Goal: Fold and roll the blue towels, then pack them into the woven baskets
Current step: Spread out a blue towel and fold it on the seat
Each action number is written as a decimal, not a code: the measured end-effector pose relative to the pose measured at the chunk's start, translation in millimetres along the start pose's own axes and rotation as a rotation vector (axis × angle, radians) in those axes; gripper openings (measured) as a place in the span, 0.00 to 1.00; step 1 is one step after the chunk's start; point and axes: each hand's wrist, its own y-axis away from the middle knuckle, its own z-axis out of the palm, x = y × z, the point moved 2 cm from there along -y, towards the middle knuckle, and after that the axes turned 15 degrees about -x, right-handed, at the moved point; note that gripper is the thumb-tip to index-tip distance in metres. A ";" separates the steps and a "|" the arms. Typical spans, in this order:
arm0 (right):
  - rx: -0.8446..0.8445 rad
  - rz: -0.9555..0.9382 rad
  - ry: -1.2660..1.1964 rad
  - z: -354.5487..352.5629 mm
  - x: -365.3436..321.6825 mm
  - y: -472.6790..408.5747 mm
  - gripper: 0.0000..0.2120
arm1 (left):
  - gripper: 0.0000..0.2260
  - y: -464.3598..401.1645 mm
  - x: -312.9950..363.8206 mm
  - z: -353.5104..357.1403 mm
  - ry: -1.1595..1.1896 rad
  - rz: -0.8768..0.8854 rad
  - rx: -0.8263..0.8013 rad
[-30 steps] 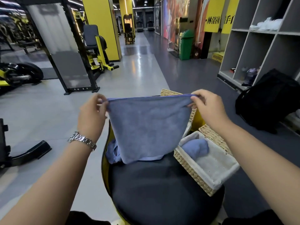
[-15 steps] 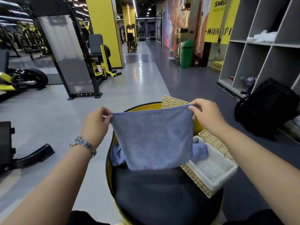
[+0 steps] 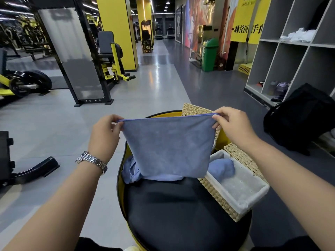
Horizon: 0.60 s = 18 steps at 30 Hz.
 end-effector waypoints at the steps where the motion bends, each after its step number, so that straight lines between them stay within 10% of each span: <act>1: -0.014 -0.008 0.000 -0.8 -1.0 4.6 0.05 | 0.05 6.8 -0.4 -1.7 -0.029 0.000 0.001; 18: -0.571 0.199 0.080 60.3 47.7 150.7 0.11 | 0.08 161.6 -71.2 35.3 -0.214 -0.187 -0.341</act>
